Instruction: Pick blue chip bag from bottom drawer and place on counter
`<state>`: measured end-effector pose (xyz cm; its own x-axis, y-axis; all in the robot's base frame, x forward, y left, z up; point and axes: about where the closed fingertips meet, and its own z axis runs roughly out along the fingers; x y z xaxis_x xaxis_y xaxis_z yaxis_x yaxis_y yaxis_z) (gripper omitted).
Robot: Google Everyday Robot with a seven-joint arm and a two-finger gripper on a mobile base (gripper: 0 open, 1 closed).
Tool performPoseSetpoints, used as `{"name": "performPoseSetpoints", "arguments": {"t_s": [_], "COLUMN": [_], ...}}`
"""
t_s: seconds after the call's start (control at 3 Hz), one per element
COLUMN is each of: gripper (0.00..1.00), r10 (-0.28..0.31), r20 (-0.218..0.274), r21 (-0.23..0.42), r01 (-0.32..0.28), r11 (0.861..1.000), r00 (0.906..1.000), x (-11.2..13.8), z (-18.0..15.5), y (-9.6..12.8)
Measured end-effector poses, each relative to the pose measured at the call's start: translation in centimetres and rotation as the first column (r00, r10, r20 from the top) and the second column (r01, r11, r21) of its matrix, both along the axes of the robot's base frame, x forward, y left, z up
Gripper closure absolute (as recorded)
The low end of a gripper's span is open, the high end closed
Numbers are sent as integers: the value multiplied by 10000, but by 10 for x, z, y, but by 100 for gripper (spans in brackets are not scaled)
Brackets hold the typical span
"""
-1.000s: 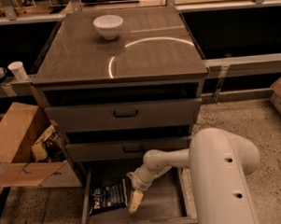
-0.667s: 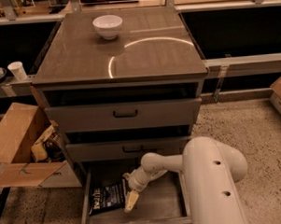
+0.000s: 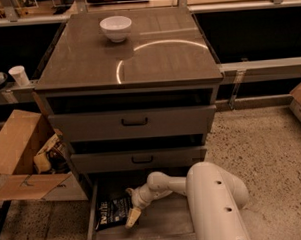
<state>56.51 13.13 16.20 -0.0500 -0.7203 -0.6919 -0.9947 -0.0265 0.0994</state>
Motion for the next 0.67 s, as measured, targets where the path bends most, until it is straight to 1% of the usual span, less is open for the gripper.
{"name": "performPoseSetpoints", "arguments": {"t_s": [0.33,0.67], "gripper": [0,0], "r10": [0,-23], "r20": [0,286], "r21": [0,243], "r01": [0,16], "r11": [10000,9997], "r00": [10000,9996], "x": [0,6], "z": [0,-14], "y": [0,8]}}
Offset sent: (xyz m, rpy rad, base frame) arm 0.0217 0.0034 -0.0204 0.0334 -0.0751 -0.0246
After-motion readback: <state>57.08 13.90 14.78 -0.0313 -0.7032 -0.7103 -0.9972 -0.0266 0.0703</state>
